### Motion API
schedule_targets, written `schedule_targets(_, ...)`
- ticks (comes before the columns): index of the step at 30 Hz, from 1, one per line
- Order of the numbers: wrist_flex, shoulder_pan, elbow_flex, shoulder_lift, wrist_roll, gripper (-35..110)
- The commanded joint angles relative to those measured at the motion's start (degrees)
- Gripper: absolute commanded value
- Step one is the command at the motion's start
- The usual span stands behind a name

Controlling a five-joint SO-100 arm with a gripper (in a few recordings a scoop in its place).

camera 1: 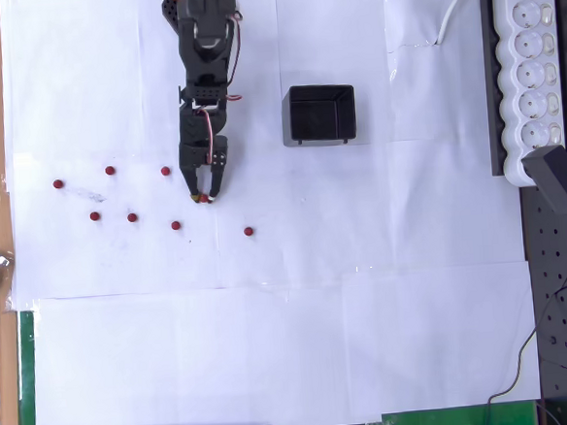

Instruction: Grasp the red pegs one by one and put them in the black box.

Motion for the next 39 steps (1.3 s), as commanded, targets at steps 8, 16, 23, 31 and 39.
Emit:
schedule_targets(8,48.78,-6.33,14.77,-23.99,-10.46,0)
schedule_targets(16,90.26,-18.54,44.38,-24.43,-20.13,0)
schedule_targets(23,110.48,-32.61,67.59,-17.93,-29.71,0)
schedule_targets(31,114.26,-41.92,74.97,-7.38,-38.32,0)
schedule_targets(39,107.93,-45.79,70.4,2.29,-41.31,0)
